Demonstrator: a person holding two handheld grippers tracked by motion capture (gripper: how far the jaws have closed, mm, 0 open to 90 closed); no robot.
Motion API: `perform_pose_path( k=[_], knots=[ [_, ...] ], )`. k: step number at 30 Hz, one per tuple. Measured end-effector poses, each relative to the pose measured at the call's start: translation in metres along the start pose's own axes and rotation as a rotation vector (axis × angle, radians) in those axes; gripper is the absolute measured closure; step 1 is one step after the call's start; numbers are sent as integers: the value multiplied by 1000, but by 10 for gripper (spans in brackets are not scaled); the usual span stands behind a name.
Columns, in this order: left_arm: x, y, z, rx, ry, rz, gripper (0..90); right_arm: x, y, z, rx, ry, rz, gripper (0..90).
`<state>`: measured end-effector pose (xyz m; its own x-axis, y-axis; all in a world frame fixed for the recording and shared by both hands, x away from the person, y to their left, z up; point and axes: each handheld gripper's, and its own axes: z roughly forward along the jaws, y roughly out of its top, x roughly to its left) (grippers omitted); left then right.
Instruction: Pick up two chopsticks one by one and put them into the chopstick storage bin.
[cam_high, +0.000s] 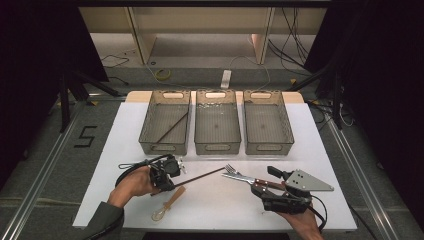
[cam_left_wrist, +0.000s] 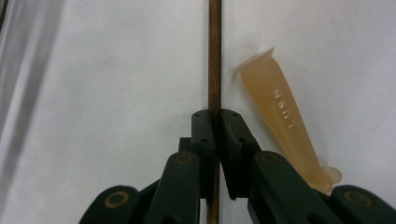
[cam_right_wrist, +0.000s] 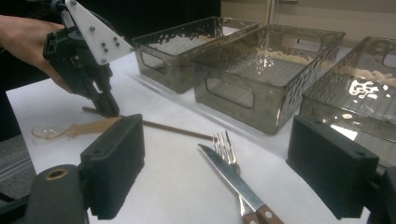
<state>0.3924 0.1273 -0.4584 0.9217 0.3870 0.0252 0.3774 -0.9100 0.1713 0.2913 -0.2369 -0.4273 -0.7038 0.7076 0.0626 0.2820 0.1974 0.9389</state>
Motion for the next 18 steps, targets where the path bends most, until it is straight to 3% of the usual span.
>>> perform_pose_path(
  k=[10,16,18],
  knots=[
    [4,-3,-10,-41,2,-13,840,0,0,0,0,0,2,194],
    [5,-4,-20,-89,10,-42,840,0,0,0,-2,-1,1,194],
    [7,-4,-25,-110,-9,-52,840,0,0,0,-1,-1,2,194]
  ],
)
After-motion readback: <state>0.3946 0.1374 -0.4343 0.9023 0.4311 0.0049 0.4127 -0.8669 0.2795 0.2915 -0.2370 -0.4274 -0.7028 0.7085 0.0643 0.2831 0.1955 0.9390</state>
